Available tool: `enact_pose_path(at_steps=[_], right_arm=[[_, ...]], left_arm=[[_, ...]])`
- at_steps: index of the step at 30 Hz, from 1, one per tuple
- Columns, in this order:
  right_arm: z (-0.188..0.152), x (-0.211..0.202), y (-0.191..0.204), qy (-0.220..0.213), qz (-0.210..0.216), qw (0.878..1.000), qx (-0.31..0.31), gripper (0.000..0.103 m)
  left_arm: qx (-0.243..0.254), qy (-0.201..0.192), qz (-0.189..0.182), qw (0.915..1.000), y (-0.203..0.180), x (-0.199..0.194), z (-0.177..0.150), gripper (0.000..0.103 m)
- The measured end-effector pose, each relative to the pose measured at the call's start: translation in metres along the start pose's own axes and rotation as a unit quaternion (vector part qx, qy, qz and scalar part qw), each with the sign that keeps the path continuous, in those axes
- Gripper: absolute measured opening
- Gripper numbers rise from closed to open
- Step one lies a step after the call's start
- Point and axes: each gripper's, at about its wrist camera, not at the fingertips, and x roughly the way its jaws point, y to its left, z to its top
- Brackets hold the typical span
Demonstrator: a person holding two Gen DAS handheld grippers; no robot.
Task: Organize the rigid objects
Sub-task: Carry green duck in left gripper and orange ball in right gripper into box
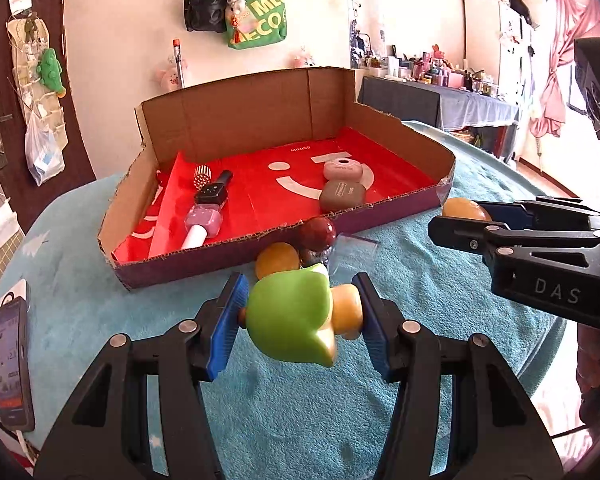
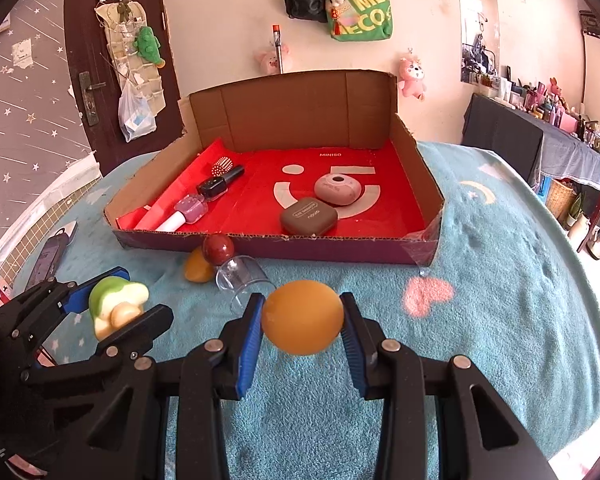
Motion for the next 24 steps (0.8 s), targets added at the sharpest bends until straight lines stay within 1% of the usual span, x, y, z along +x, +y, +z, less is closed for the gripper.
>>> enact_pose_path(at_steps=[5,10,16,18,22,24], right_arm=[[0.011,-0.003,-0.004,-0.018,-0.001,1.000,-0.003,0.040],[0.018,-0.002,-0.008,-0.022,0.004,1.000,-0.004,0.040],[0.025,-0.003,-0.009,-0.031,0.011,0.999,-0.014,0.040],[0.028,-0.001,-0.010,-0.030,0.019,0.999,-0.014,0.040],[0.035,0.004,-0.014,-0.026,0.036,0.999,-0.011,0.040],[0.038,0.006,-0.015,-0.025,0.040,0.999,-0.012,0.040]], left_arm=[[0.002,-0.003,-0.017,0.9998,0.008,0.003,0.010,0.052],[0.008,0.000,-0.045,0.9989,0.015,0.004,0.012,0.052],[0.001,-0.004,-0.069,0.9976,0.031,0.004,0.022,0.052],[-0.001,-0.002,-0.071,0.9975,0.037,0.006,0.025,0.052],[0.004,0.002,-0.060,0.9982,0.047,0.010,0.030,0.052],[-0.001,0.002,-0.064,0.9980,0.051,0.011,0.030,0.052]])
